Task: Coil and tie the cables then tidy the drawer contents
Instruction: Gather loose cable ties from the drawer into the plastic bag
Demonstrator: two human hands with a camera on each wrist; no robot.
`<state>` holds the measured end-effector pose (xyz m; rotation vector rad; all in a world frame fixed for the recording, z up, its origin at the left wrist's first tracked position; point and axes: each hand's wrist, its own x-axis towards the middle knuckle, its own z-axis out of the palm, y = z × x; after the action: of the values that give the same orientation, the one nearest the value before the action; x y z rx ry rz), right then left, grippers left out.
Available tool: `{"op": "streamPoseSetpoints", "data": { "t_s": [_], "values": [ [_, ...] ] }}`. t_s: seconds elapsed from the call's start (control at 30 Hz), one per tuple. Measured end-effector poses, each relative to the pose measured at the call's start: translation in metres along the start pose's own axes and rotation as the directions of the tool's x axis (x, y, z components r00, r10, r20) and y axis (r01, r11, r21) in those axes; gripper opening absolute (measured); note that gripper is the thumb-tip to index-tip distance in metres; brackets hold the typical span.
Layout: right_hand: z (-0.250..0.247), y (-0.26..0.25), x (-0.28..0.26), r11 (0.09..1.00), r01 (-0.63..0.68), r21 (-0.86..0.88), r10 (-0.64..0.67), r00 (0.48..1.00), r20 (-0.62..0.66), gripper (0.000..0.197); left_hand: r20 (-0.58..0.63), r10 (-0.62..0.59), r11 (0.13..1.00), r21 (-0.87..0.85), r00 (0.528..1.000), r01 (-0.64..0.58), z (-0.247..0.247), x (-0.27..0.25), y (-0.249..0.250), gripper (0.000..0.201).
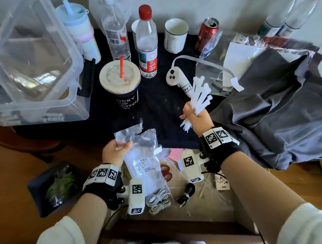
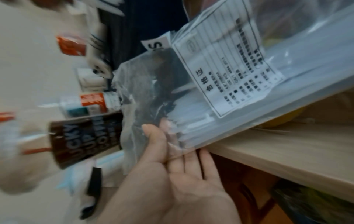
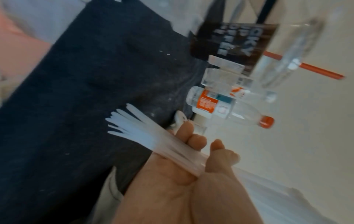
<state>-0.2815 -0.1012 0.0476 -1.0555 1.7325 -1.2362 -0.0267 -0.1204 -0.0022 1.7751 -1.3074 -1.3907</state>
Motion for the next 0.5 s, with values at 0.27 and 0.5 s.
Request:
{"op": "streamPoseSetpoints", "data": {
  "t_s": [0.27,0.5],
  "values": [
    [0.000,-0.002,-0.001,0.992,-0.015,0.122,0.023,0.998,-0.063,0.028,0.222,0.161,0.904,-0.423,0.962,-0.054,0.014,-0.013,0.039,0.014],
    [0.000,0.014,-0.006,0.985,-0.054,0.165,0.062,0.997,-0.041,0.039,0.410,0.144,0.975,-0.215,0.901,-0.058,0.035,-0.008,0.025,0.034]
  ]
}}
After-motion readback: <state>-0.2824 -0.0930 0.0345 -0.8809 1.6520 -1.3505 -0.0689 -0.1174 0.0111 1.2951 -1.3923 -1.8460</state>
